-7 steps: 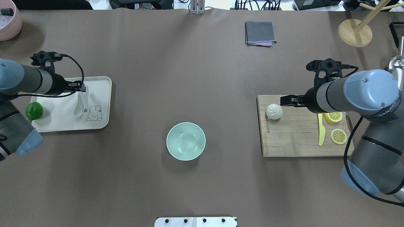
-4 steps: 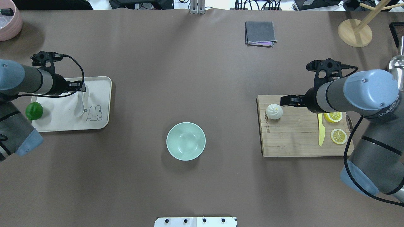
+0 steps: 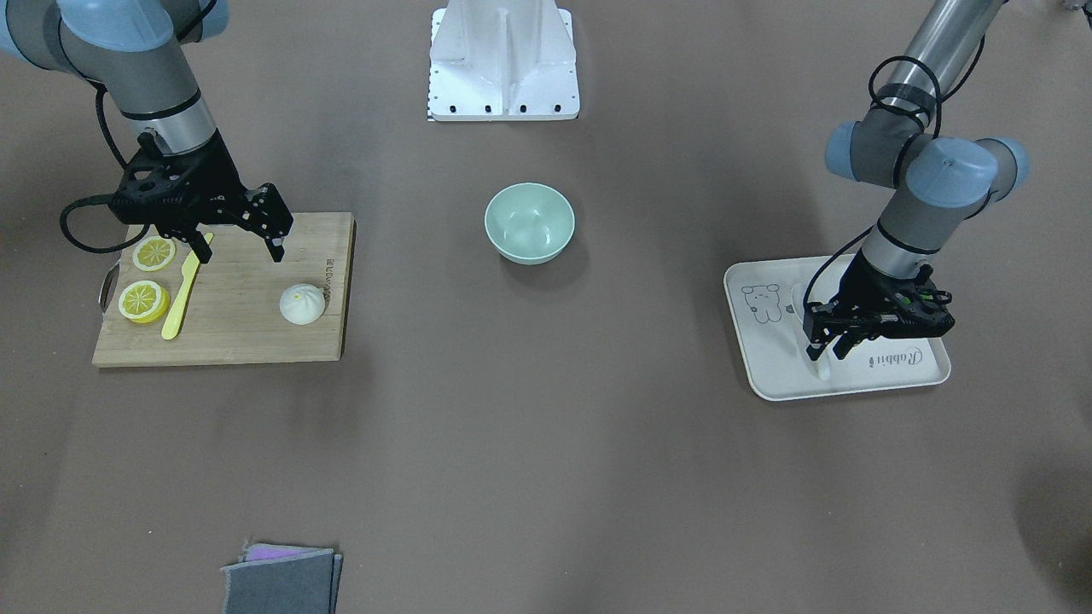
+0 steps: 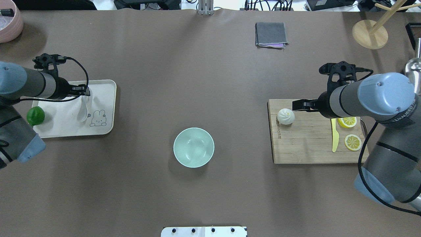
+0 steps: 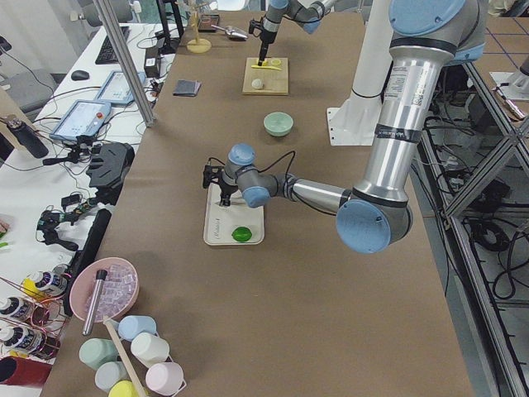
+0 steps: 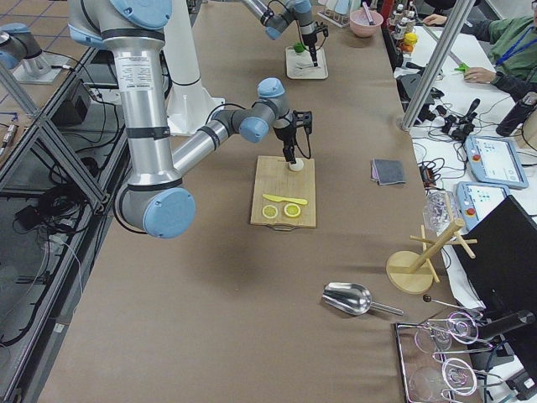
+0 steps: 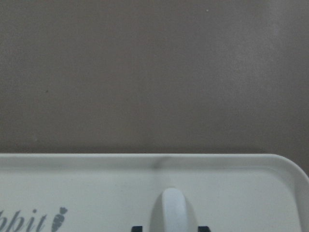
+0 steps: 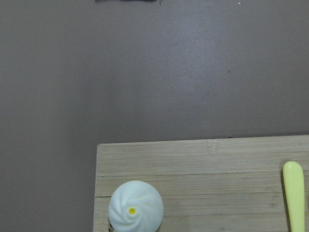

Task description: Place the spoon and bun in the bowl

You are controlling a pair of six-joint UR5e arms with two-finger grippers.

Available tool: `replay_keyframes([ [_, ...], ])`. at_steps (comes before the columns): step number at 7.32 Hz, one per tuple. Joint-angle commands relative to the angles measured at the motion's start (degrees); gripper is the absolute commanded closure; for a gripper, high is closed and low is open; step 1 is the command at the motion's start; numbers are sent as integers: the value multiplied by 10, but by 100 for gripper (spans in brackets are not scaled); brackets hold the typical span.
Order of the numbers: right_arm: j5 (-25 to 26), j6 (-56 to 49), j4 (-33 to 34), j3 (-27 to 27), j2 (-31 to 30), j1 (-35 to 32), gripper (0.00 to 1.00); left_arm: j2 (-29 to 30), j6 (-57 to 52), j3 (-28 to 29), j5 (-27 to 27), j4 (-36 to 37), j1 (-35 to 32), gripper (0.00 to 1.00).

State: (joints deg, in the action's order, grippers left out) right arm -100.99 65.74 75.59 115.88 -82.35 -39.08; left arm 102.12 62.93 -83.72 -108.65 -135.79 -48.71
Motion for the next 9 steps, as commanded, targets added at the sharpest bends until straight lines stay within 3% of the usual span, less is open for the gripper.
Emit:
replay_keyframes([
  [1,1,0,0,0,0,1,1,1,-1,2,1,0,2,51],
  [4,1,0,0,0,-1,1,1,0,-1,0,8,0,6,55],
  [6,1,0,0,1,-1,1,1,-1,-1,-2,9,0,7,88],
  [7,1,0,-1,1,-1,1,1,-2,-1,-6,8,0,7,100],
  [9,1,0,-1,3,-1,1,1,-4,-4,-64,5,14,6,100],
])
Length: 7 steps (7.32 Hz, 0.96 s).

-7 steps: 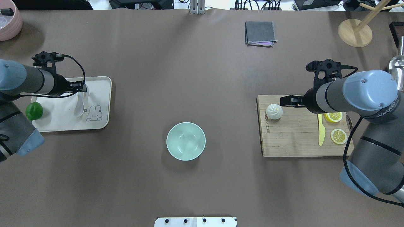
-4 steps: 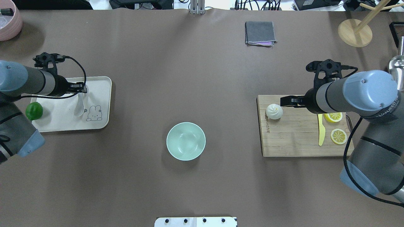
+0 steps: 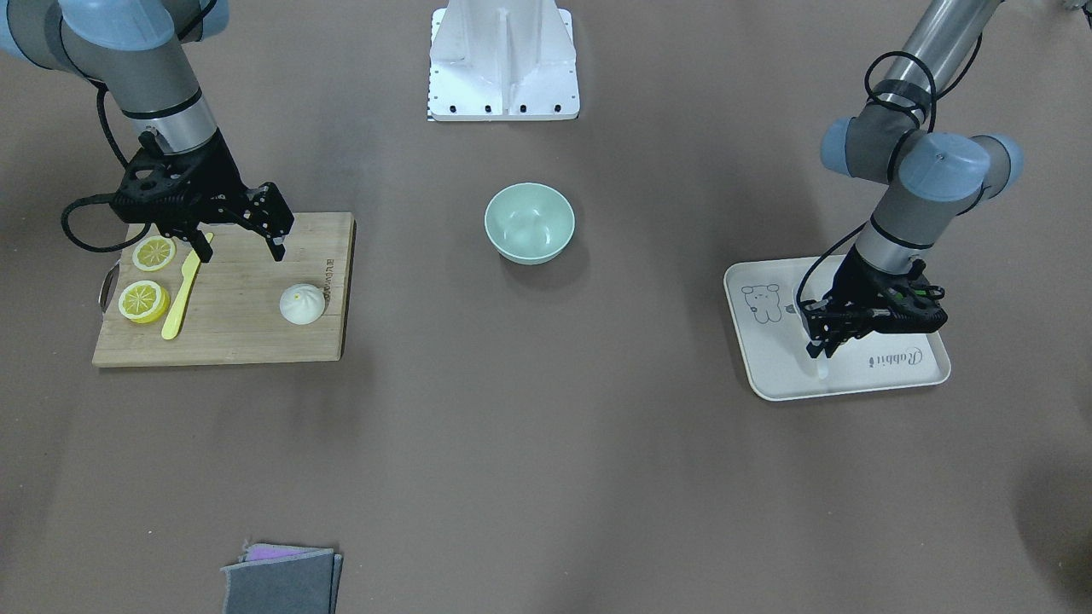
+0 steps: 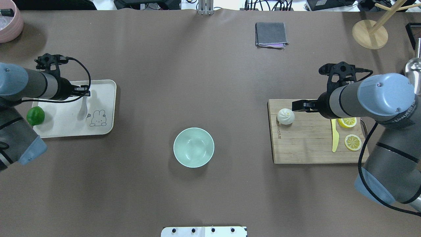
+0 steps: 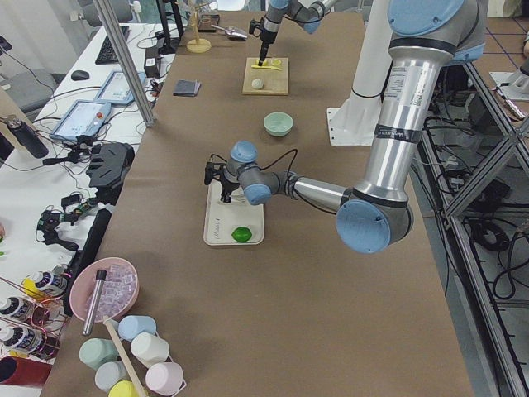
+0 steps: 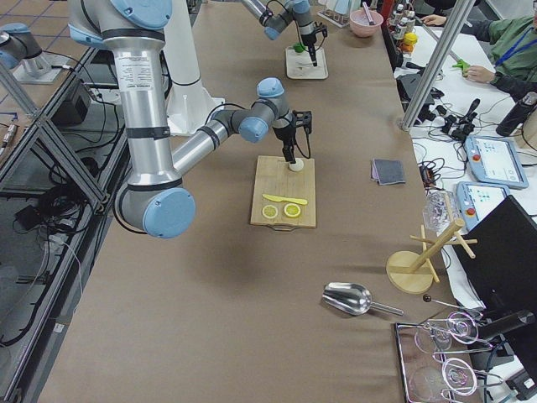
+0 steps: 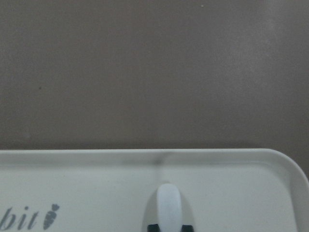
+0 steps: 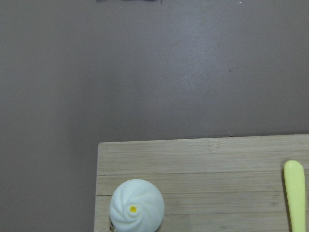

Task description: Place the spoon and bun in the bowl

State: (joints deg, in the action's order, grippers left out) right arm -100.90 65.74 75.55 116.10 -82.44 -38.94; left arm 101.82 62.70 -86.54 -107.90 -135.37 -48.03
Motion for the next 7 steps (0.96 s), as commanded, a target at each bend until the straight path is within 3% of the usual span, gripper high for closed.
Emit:
replay_keyframes([
  [1,0,0,0,1,0,0,1,3,5,-83,-3,52,0,100],
  [3,0,0,0,1,0,0,1,23,57,-187,-1,183,11,100],
  [5,0,2,0,1,0,2,1,86,156,-189,47,203,98,100],
  [7,0,2,-2,0,1,4,1,186,231,-184,129,308,192,100],
])
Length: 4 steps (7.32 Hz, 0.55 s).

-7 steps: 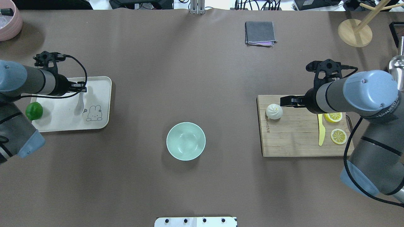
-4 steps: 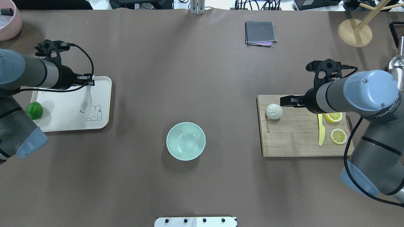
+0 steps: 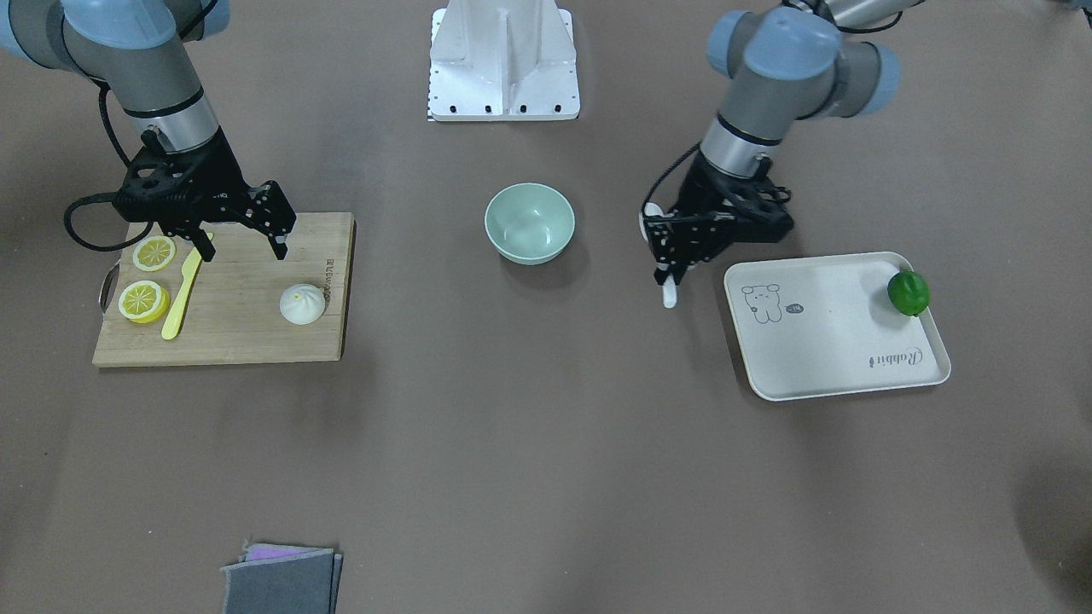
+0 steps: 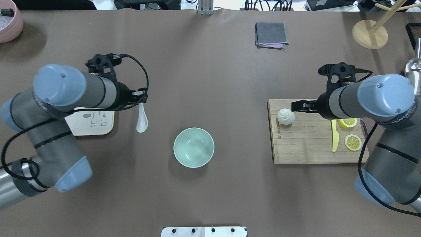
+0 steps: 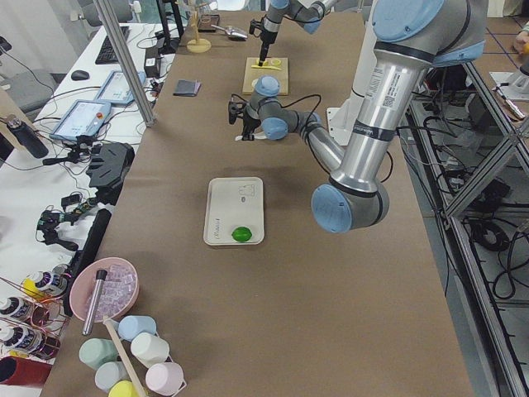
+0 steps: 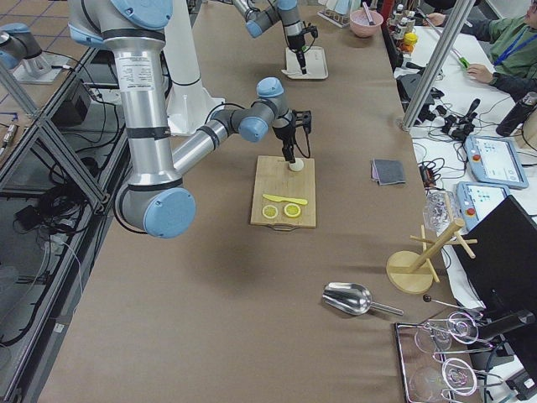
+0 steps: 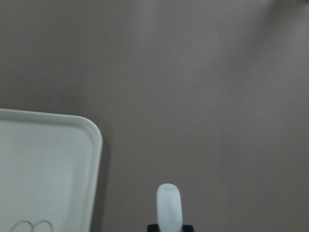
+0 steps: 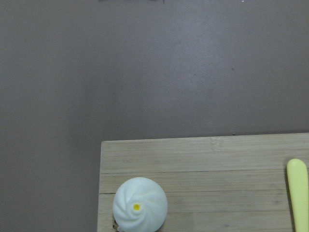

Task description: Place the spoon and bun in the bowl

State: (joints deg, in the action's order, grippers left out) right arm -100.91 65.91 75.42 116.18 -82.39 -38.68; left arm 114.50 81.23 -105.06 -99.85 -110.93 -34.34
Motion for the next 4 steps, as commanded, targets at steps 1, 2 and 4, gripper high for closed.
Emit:
replay_keyframes([
  [1,0,0,-1,-1,0,2,1,75,71,3,79,81,88,100],
  [2,-1,0,-1,-1,0,3,1,78,79,4,94,81,103,100],
  [4,0,0,-1,-1,0,3,1,79,79,5,97,81,103,100],
])
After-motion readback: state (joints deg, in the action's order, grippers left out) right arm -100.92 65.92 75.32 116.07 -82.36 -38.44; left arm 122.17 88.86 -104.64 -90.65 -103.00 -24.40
